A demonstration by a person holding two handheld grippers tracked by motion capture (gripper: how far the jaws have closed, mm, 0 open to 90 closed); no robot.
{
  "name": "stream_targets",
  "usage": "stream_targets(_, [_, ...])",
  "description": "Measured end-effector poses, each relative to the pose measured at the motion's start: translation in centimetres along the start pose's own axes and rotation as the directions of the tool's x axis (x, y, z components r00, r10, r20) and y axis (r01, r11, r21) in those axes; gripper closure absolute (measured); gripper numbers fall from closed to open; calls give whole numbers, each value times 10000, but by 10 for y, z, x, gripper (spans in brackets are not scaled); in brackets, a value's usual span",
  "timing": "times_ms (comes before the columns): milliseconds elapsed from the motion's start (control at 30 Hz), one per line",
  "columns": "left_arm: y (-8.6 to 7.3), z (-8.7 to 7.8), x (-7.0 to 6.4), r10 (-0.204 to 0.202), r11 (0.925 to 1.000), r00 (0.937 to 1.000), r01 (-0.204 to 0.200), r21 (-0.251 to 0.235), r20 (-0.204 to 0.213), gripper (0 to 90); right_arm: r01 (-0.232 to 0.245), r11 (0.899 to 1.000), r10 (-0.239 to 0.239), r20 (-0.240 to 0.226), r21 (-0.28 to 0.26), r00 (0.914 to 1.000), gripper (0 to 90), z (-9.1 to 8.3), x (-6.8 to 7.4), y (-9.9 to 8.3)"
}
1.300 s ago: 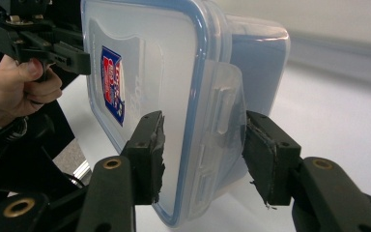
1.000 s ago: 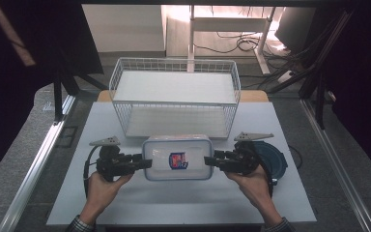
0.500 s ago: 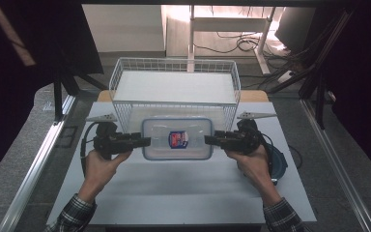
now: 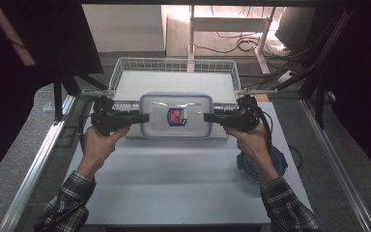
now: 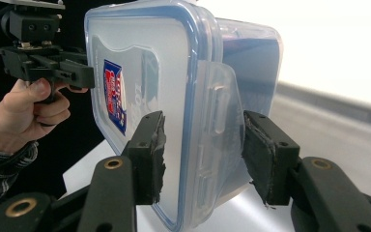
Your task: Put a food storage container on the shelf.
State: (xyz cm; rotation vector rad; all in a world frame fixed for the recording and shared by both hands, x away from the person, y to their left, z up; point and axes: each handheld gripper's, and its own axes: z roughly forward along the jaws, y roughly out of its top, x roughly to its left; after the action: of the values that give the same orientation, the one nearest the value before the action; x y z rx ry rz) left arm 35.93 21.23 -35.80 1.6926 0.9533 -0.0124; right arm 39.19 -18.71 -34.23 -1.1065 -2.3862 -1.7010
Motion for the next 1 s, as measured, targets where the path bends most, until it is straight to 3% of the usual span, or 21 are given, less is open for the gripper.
stream_targets(233, [26, -3, 9, -40, 9995, 10000, 42, -321, 63, 541, 55, 9999, -54, 75, -160, 10000, 515, 4, -3, 29])
stream_targets(600, [62, 3, 22, 143, 9990, 9999, -140, -420, 67, 541, 72, 9989, -64, 186, -465, 9998, 515, 7, -14, 63])
stream_targets(1000, [72, 16, 45, -338, 9983, 9994, 336, -484, -38, 534, -384, 9979, 404, 386, -513, 9984, 511, 24, -35, 78])
